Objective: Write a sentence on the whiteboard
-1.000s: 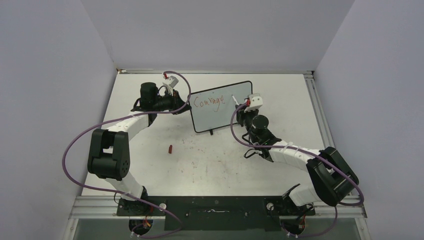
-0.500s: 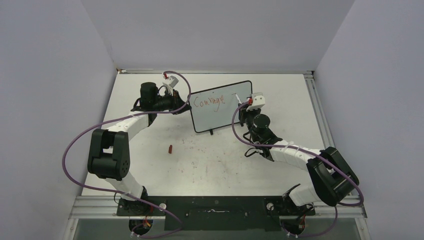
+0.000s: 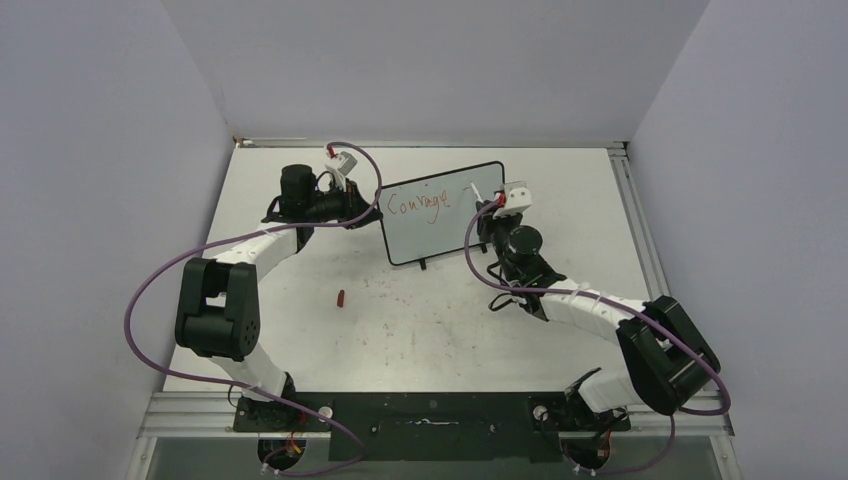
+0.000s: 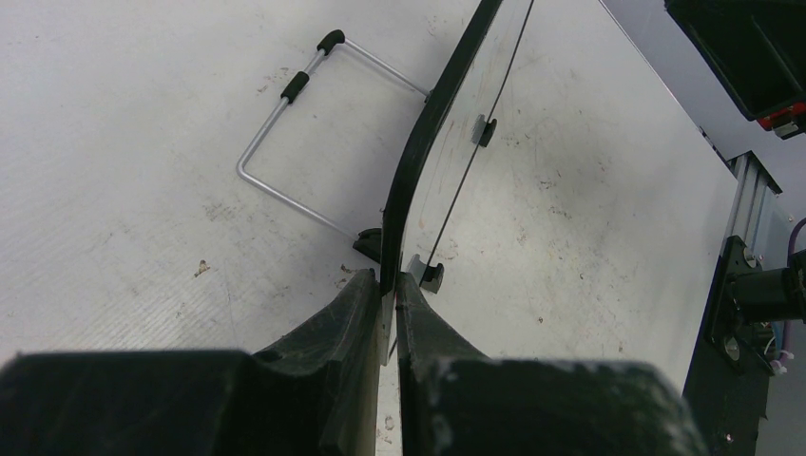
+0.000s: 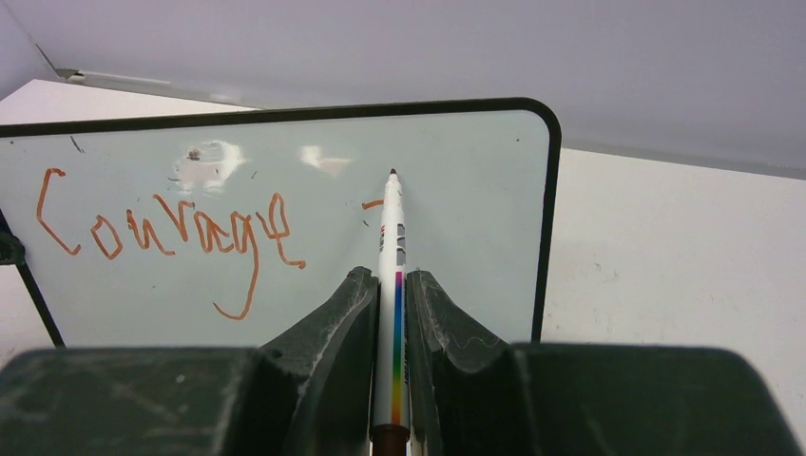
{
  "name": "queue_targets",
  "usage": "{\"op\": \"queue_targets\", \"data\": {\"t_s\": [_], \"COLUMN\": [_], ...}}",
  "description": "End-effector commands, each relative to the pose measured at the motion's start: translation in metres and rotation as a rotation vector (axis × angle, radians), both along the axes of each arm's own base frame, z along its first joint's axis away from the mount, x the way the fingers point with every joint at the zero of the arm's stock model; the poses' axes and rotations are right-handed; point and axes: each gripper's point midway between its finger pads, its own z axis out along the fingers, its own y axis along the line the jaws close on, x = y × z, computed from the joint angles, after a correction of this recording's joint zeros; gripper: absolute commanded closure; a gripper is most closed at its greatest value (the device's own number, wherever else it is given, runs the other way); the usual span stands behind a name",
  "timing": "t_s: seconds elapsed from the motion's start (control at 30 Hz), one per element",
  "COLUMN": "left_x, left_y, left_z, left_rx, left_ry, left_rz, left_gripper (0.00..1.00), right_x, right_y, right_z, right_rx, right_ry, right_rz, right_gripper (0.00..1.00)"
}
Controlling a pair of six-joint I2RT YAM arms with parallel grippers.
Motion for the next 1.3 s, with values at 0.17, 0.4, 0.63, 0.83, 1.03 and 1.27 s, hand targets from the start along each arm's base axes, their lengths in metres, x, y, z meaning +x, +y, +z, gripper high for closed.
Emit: {"op": "queue_targets", "data": {"t_s": [0.17,0.4,0.63,0.83,1.03,1.27], "left_x": [0.003,0.003,0.003,0.002,0.003,0.003], "left_y": [0.002,0.002,0.002,0.002,0.002,0.002], "left_z": [0.025,0.026,0.026,0.027,0.028,0.029], "left_rx": [-0.008,-0.009,-0.009,-0.011,-0.012,-0.014], "left_ry": [-0.06,-0.063,-0.063,-0.065,-0.068,-0.069], "left_rz": [-0.006,-0.007,-0.007,-0.008,-0.008,-0.007], "left_gripper": [1.0,1.0,1.0,1.0,1.0,1.0], "right_x": [0.011,0.007,-0.005,-0.013,-0.009,-0.007], "right_y": [0.01,0.008,0.009,0.01,-0.003,-0.006], "right_z": [0.025,0.01,-0.012,-0.026,-0.018,0.007], "right_rx": [0.031,0.023,0.016,0.002,0.0,0.011], "right_ry": [-0.072,-0.039,0.01,0.038,0.028,-0.026], "right_rz": [0.016,0.018,0.022,0.02,-0.054,-0.063], "right_gripper": [0.95,0.95,0.95,0.95,0.95,0.95]}}
